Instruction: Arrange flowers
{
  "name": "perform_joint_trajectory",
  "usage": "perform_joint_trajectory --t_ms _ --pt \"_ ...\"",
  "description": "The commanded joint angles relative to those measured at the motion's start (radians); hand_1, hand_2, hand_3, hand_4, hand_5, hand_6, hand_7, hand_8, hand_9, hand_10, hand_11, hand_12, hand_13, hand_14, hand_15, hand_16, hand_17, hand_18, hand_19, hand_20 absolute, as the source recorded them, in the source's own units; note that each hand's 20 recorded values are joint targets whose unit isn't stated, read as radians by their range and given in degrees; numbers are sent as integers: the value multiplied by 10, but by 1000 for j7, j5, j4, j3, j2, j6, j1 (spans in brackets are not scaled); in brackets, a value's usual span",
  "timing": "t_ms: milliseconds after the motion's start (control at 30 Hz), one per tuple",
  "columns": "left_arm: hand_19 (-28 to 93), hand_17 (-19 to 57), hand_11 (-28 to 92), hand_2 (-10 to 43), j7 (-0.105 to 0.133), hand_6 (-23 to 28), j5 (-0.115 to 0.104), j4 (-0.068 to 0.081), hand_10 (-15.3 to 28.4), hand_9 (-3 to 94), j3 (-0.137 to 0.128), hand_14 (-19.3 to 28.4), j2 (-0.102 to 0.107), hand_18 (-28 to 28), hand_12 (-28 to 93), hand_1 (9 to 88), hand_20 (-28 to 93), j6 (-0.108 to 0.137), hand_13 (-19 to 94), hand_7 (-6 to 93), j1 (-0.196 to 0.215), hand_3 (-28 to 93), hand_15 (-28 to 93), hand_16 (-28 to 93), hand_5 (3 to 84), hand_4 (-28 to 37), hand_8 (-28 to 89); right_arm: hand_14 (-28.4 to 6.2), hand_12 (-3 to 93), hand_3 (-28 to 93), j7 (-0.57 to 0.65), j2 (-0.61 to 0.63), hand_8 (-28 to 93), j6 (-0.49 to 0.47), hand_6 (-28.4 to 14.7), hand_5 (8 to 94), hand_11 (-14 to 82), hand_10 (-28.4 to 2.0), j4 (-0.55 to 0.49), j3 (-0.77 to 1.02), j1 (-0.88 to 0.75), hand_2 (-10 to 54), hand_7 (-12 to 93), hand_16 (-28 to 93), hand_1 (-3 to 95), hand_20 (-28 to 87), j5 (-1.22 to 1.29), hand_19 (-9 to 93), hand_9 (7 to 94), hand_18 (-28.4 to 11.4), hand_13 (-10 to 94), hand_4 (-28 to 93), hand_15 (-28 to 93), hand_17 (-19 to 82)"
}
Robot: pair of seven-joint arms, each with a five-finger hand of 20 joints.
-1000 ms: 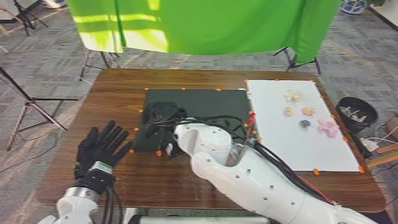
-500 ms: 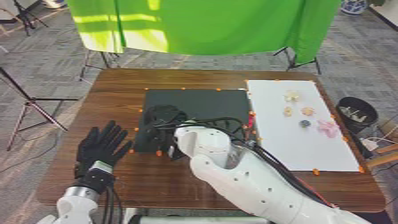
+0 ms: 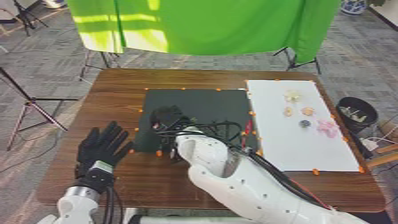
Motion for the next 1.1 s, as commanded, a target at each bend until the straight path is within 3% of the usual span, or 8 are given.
perform_joint_trajectory --t_ms 33,100,233,433,567,833,1100 --pt "285 -57 232 191 -4 97 -8 1 134 255 -2 132 -8 130 15 239 100 12 200 92 9 684 283 -67 353 -283 -82 -108 144 -283 -11 2 -98 -115 9 553 46 -124 -32 47 3 -95 155 235 733 423 33 69 410 -98 334 -115 90 270" --pt "295 -62 232 192 -2 99 -11 2 142 260 -2 139 -9 133 19 238 97 13 201 93 12 682 296 -74 359 -283 -82 -115 138 -265 -15 -6 -90 -183 0 532 50 -122 -40 68 -2 -95 119 223 703 370 52 138 425 -111 346 -27 95 250" --pt "307 -67 231 193 -4 101 -13 1 145 265 -1 146 -10 137 25 237 89 13 200 91 12 682 307 -82 366 -283 -81 -125 137 -145 14 -25 -94 -297 -5 504 60 -107 -50 106 -3 -95 107 206 646 305 133 212 474 -131 361 -56 104 219" --pt "313 -69 228 194 -2 103 -13 2 148 266 -4 149 -11 138 28 236 82 17 198 88 11 682 314 -90 367 -283 -81 -145 129 -9 9 -14 -101 -254 -19 472 57 -117 -65 104 -6 -95 109 191 584 238 154 291 467 -154 356 -90 101 174" --pt "315 -69 225 195 8 103 -22 0 146 262 -4 145 -4 137 26 235 80 16 199 83 19 683 310 -92 363 -283 -81 -145 125 -14 -5 -5 -103 -252 -19 470 52 -116 -75 100 -2 -95 113 188 582 210 143 300 444 -156 353 -95 100 170" --pt "317 -70 236 196 -3 103 -14 4 153 273 -3 157 -12 138 34 236 75 10 199 96 13 680 327 -91 374 -283 -79 -138 124 46 -59 32 -104 -120 -11 465 42 -131 -50 44 6 -95 113 191 645 197 8 292 401 -152 349 -120 101 172" --pt "333 -79 236 194 -11 103 -10 3 161 281 -12 164 -19 143 46 235 70 9 201 103 22 681 345 -93 381 -283 -78 -138 124 74 -93 62 -99 -55 -27 380 32 -147 -51 10 -5 -95 91 193 647 194 -83 299 366 -154 341 -139 98 162"
